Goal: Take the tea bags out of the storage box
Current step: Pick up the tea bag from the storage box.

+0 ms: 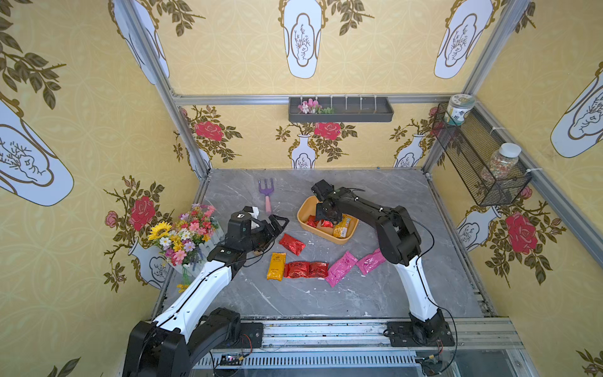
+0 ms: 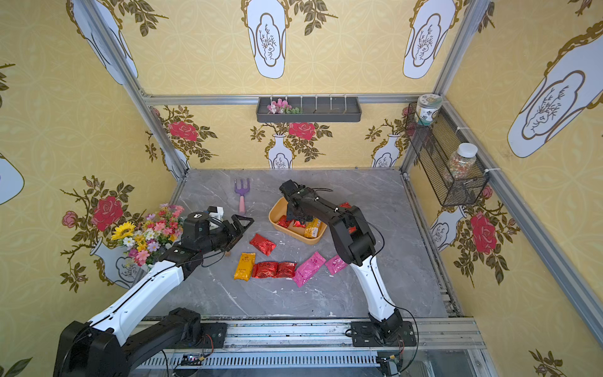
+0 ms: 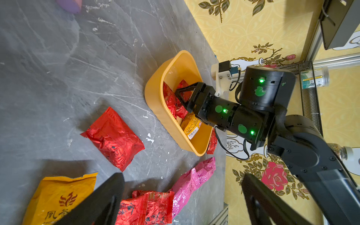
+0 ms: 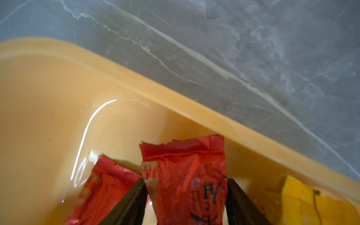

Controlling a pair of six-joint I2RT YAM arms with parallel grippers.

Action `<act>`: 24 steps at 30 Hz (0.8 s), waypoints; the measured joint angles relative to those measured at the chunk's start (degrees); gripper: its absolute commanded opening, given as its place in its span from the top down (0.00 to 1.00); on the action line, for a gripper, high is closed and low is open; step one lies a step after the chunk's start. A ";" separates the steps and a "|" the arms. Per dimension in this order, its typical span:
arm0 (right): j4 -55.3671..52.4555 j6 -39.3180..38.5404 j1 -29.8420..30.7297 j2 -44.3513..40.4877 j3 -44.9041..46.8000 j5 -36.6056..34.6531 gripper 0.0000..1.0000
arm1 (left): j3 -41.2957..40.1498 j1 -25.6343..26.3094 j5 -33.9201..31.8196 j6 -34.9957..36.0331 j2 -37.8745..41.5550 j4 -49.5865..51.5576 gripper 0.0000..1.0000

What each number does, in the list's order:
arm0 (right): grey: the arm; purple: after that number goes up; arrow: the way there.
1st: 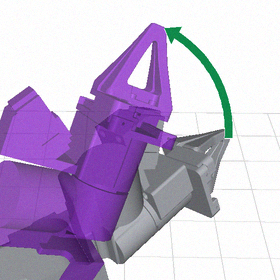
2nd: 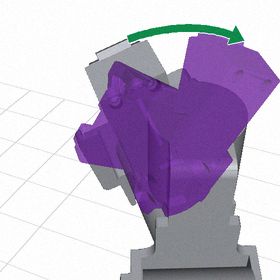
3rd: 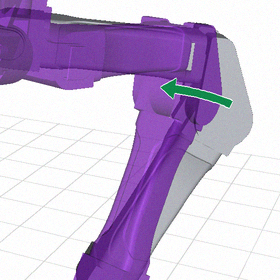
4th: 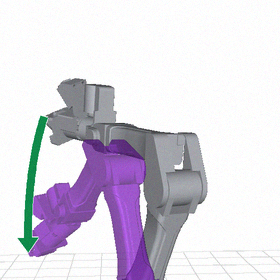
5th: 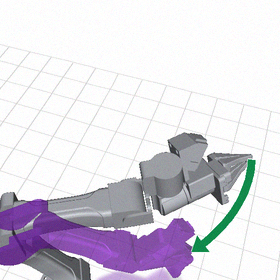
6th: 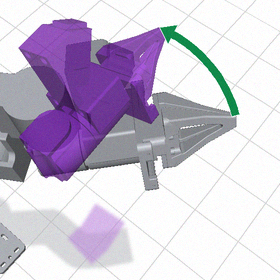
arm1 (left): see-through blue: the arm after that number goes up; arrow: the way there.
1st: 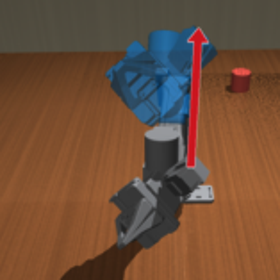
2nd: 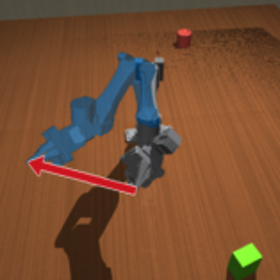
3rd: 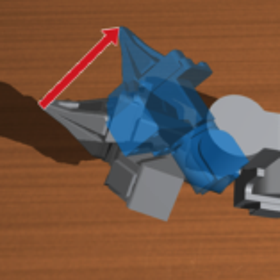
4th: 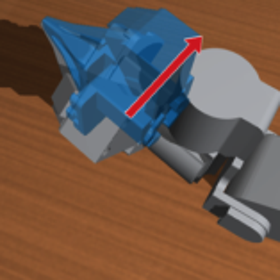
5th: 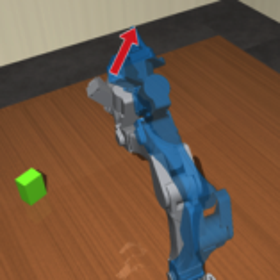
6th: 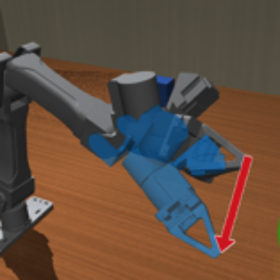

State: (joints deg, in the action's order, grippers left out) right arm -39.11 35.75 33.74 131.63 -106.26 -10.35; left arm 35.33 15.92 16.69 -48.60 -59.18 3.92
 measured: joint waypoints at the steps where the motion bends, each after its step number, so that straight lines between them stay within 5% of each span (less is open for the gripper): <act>1: 0.04 0.00 -0.04 0.17 -0.11 0.02 0.39 | -0.07 0.00 0.00 -0.09 0.15 0.00 0.00; 10: 0.44 -0.02 -0.09 -0.81 0.92 0.85 0.47 | -0.26 0.00 0.00 -0.59 0.76 0.02 0.00; 24: 1.97 -2.99 -1.42 -16.00 5.86 1.22 0.48 | 1.68 2.38 0.59 -1.40 -0.79 -0.92 0.00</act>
State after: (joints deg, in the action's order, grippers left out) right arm -37.15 32.75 32.32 115.63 -100.40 -9.13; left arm 37.01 18.31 17.28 -50.00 -59.96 3.01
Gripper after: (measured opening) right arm 0.524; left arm 0.998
